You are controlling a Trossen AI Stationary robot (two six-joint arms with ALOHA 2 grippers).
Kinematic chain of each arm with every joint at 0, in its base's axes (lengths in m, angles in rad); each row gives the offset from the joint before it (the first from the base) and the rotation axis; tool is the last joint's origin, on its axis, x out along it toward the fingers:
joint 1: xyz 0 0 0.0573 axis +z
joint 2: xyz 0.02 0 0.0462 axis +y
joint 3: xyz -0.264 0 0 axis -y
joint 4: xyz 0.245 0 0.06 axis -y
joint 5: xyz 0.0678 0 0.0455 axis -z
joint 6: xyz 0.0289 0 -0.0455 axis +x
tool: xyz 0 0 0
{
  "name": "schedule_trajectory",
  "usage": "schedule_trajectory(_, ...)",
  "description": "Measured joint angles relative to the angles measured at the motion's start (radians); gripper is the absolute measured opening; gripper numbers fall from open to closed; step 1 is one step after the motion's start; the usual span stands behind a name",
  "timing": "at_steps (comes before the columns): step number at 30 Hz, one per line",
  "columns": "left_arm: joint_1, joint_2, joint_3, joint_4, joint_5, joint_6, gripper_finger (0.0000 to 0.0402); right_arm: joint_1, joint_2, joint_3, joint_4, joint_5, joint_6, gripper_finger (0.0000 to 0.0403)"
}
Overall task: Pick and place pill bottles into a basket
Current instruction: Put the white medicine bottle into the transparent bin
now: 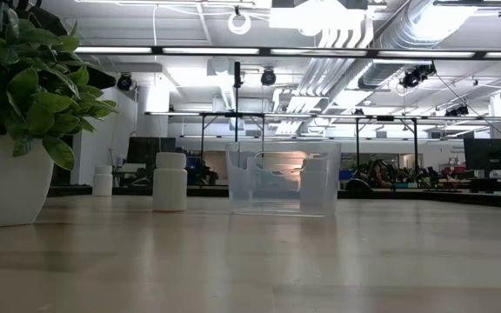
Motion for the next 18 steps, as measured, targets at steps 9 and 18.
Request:
schedule_trajectory(9,0.0,0.0,0.0,0.0,0.002,-0.065,0.0059,-0.099,-0.043,0.0,0.012,0.092,0.022,0.0147)
schedule_trajectory(18,0.0,0.0,0.0,0.0,0.006,-0.065,0.0031,-0.227,-0.044,0.0,0.118,0.165,-0.001,0.0147)
